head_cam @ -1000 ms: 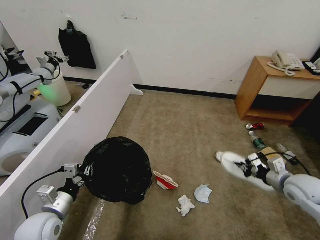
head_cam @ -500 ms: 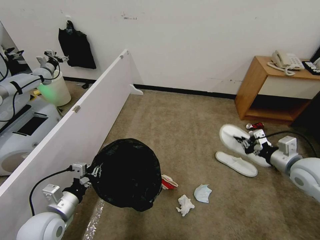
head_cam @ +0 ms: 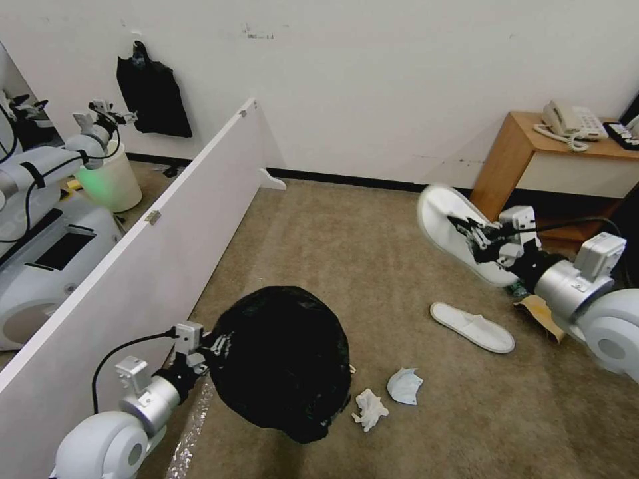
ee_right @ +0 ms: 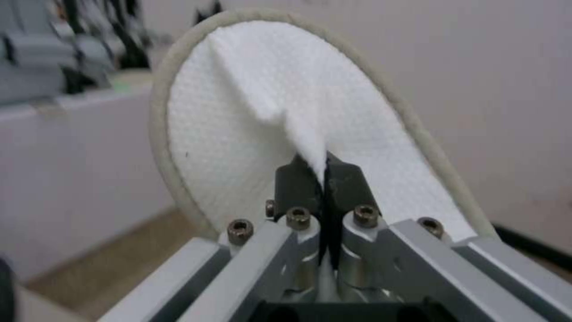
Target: Pick up the trash bin, then pick up the garbage from the floor and place it into the trash bin.
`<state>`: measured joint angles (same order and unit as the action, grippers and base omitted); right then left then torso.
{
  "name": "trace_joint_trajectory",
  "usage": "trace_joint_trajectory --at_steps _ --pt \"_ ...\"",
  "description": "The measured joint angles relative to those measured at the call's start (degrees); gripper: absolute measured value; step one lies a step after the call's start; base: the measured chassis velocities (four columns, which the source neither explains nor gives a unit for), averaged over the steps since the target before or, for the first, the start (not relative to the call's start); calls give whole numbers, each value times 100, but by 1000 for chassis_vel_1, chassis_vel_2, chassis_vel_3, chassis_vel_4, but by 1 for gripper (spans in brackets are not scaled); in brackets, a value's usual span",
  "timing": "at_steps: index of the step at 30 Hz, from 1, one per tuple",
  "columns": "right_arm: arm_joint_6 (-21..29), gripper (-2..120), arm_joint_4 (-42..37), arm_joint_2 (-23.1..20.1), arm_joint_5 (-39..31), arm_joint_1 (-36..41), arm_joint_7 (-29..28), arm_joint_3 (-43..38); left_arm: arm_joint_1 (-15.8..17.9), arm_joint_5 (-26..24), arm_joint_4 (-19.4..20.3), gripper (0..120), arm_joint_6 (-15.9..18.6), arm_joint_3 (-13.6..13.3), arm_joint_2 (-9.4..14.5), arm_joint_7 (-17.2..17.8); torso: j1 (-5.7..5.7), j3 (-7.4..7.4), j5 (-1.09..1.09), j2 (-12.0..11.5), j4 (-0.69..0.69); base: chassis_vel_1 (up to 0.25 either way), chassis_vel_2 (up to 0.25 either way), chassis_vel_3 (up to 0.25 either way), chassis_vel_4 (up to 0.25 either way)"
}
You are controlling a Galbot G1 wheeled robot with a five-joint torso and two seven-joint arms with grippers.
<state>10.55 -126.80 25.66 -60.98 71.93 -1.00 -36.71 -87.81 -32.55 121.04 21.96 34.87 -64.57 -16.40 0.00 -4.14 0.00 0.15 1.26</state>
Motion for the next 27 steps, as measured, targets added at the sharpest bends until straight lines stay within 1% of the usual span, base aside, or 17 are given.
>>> trace_joint_trajectory --at_steps 1,2,5,8,9,11,12,13,14,16,18,19,21,22,25,26,27 --pt "-86 0 -68 -37 -105 -20 14 -39 65 0 -46 4 29 -90 24 0 0 0 0 0 0 0 0 0 0" --pt "-86 0 -68 -37 -105 -20 14 -39 65 0 -46 4 29 -90 24 0 0 0 0 0 0 0 0 0 0" --pt "-314 0 -207 -188 -426 -30 227 -234 200 -3 -135 4 121 -378 89 -2 0 0 0 0 0 0 0 0 0" --pt "-392 0 -239 -229 -523 -30 338 -296 229 -40 -143 4 157 -473 105 8 0 0 0 0 0 0 0 0 0" --pt "-483 0 -282 -284 -649 -30 478 -368 274 -94 -148 4 211 -611 130 37 0 0 0 0 -1 0 0 0 0" --pt "-538 0 -321 -322 -750 -29 580 -421 318 -117 -160 4 240 -729 151 49 0 0 -1 -1 0 0 0 0 0" --pt "-538 0 -321 -322 -750 -29 580 -421 318 -117 -160 4 240 -729 151 49 0 0 -1 -1 0 0 0 0 0" --pt "-587 0 -369 -346 -878 -29 689 -470 395 -171 -177 4 273 -881 185 74 0 0 1 0 -1 0 0 0 0" --pt "-607 0 -393 -354 -936 -30 727 -483 437 -210 -189 4 284 -948 199 99 0 0 1 0 0 0 0 0 0" --pt "-623 0 -406 -360 -968 -29 757 -489 465 -242 -198 4 288 -995 210 115 0 0 1 0 0 0 0 0 0" --pt "-706 0 -462 -385 -1113 -37 967 -500 641 -425 -267 4 336 -1249 252 189 0 0 1 0 0 0 0 0 0" --pt "-706 0 -462 -385 -1113 -37 967 -500 641 -425 -267 4 336 -1249 252 189 0 0 1 0 0 0 0 0 0" --pt "-808 0 -521 -395 -1238 -46 1149 -460 828 -499 -344 4 371 -1467 251 219 0 0 0 0 0 0 0 0 0" --pt "-808 0 -521 -395 -1238 -46 1149 -460 828 -499 -344 4 371 -1467 251 219 0 0 0 0 0 0 0 0 0" --pt "-963 0 -596 -385 -1423 -42 1450 -292 1133 -570 -463 4 424 -1806 177 284 0 0 -1 0 0 0 0 0 0" --pt "-963 0 -596 -385 -1423 -42 1450 -292 1133 -570 -463 4 424 -1806 177 284 0 0 -1 0 0 0 0 0 0" --pt "-1008 0 -613 -356 -1492 -37 1567 -204 1263 -580 -504 4 443 -1933 143 297 0 0 0 0 0 0 0 0 0"
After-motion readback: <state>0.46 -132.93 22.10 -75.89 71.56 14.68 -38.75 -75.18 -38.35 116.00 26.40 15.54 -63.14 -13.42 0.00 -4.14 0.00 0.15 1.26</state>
